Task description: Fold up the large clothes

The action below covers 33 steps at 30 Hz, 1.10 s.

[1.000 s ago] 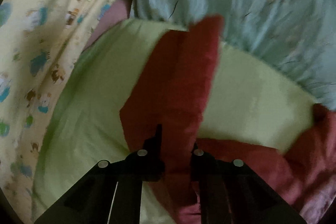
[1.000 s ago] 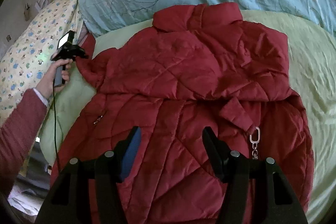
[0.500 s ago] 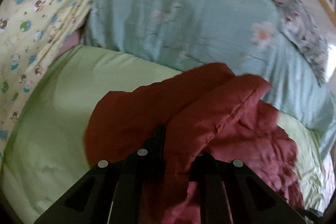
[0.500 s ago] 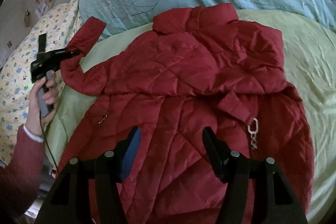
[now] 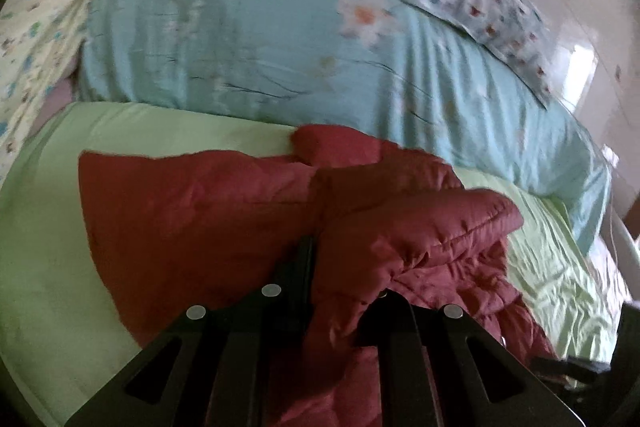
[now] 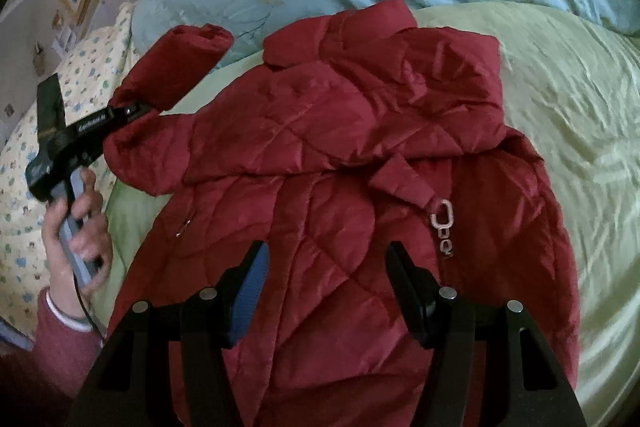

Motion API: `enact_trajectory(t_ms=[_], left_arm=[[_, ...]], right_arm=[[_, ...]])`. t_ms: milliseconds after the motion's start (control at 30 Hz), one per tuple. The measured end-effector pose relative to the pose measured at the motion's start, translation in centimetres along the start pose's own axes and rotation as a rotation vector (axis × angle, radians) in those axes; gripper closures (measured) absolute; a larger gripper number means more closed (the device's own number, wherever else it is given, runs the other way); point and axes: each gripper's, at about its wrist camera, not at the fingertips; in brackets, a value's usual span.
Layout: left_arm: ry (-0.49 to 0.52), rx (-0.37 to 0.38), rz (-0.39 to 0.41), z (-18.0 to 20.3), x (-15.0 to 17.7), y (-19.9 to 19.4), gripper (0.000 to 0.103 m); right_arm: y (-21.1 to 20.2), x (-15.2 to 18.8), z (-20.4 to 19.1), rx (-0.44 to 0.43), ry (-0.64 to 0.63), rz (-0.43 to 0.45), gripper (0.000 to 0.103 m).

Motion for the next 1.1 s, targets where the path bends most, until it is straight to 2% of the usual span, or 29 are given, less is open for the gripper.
enact_trajectory(t_ms=[333,500,600,733,867,967,1000,1033,1067,1100], left_arm=[[0.084,0.063,-0.087,4.5,0.7,6.4,0.094],[0.091,0.074,-0.158,4.7,0.8,12.2,0.094],[0.088,0.083,-0.184,4.7,1.0,14.8,0.094],[0.071,0.116,-0.176,4.6,0.9,16.3,0.094],[0.086,0.138,-0.166,4.3,0.6,16.9,0.094],[0.101,0.129,-0.183,4.1,0.4,17.8,0.09],[0.096,0.132,-0.194,3.9,0.4,17.8,0.089],[0.085,0.134,-0.216,3.6,0.3,18.2,0.087],[0.076,0.133,-0.233,3.5,0.4,18.4,0.086],[0.065,0.13,-0.257,3.3,0.4,18.8,0.086]], right_arm=[[-0.2,-1.6,3.2,0.021,0.062,0.025,0.04],[0.7,-3.7,5.9,-0.028,0.153,0.019,0.038],[1.7,-5.4,6.9,-0.08,0.2,0.014,0.038],[3.8,-7.7,8.1,-0.198,0.295,-0.009,0.034],[7.9,-9.8,9.0,-0.346,0.415,-0.093,0.031],[11.1,-10.6,8.9,-0.412,0.474,-0.152,0.032],[11.7,-10.8,8.8,-0.413,0.477,-0.158,0.048],[12.1,-10.9,8.8,-0.396,0.477,-0.159,0.084],[12.6,-11.0,8.7,-0.395,0.48,-0.169,0.09],[12.7,-11.2,8.7,-0.403,0.485,-0.166,0.092]])
Point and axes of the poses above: each gripper's, at about its wrist camera, not at the fingertips, and y roughly the way its jaws point, z to its right, x to its underside, and after that the axes turned 14 degrees about x, right-handed
